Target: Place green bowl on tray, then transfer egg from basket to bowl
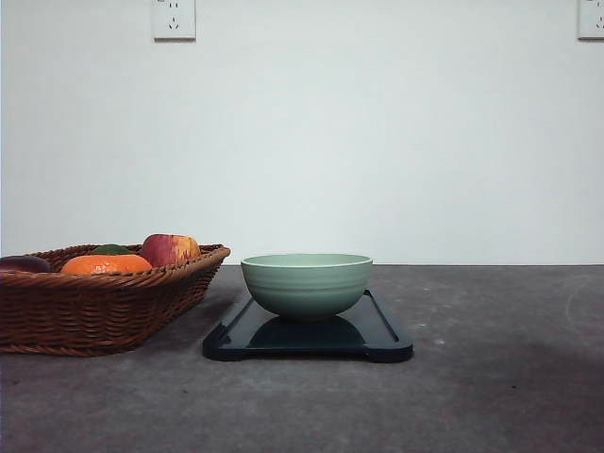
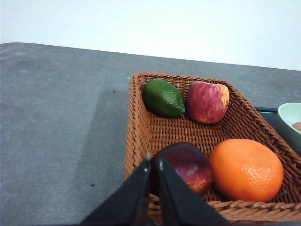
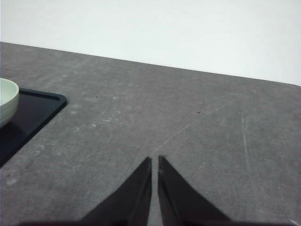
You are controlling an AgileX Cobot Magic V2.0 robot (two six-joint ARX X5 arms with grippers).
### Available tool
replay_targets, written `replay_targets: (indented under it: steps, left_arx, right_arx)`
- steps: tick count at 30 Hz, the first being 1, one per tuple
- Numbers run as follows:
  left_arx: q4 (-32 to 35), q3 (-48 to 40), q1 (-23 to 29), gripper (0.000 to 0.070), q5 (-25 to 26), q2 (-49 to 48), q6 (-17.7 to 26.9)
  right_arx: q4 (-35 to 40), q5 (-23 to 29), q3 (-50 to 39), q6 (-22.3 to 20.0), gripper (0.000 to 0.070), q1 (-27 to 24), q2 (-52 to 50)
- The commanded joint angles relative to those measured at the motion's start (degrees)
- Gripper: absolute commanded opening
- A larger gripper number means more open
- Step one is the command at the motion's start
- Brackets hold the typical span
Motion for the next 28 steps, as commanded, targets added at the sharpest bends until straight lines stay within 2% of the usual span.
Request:
replay_targets:
  steps: [1, 28]
  left_arx:
    - [0.8, -1.1, -0.1, 0.0019, 0.0, -0.1, 0.7]
    - [0.8, -1.1, -0.1, 0.0019, 0.0, -0.1, 0.7]
  right_arx:
    - [0.5, 0.0, -0.2, 0.5, 0.0017, 0.0, -0.1]
    - [0.5, 0.0, -0.2, 0.5, 0.0017, 0.0, -0.1]
